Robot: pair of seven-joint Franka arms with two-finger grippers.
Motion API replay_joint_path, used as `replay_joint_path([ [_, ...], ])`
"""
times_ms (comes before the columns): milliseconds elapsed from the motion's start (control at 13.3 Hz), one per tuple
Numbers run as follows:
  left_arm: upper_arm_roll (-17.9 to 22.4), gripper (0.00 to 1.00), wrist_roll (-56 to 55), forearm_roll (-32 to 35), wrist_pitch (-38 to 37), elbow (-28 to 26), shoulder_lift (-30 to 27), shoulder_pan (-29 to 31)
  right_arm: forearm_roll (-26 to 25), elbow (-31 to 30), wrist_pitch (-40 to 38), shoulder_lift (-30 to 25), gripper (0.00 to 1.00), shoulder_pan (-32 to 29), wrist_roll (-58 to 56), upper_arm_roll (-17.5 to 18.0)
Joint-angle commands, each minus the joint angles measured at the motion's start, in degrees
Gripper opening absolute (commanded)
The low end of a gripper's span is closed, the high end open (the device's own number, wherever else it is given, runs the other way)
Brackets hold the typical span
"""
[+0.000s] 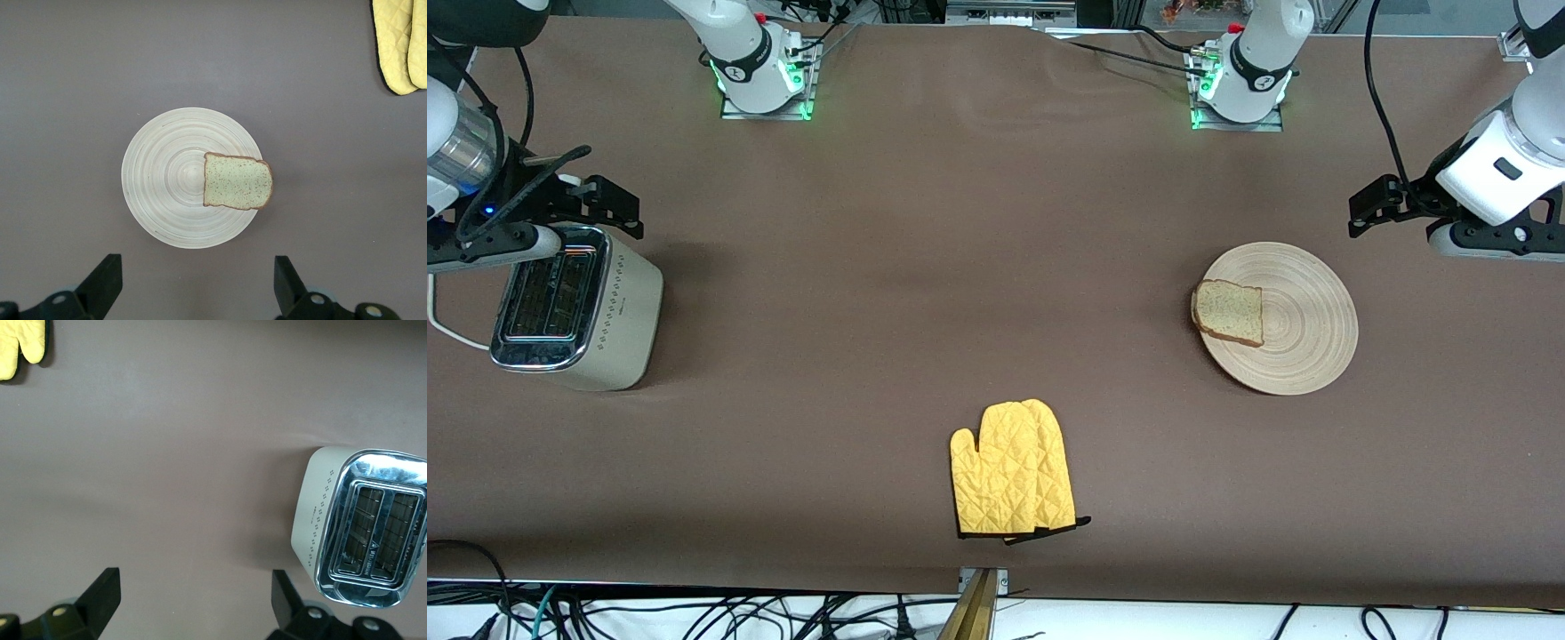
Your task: Move plate and put bread in toaster
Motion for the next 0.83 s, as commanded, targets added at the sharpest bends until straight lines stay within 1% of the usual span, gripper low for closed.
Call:
replay_joint_path([
  [0,0.3,1.00,0.7,-0.6,-0.1,1.2,0.7,-0.1,-0.5,-0.4,-0.5,-0.8,1.00,0.1,0.6,0.0],
  [753,0.4,1.00,1.1,-0.6,-0.1,1.2,0.7,0.3,-0.5,-0.4,-0.5,-0.7,1.00,0.1,0.5,0.0],
])
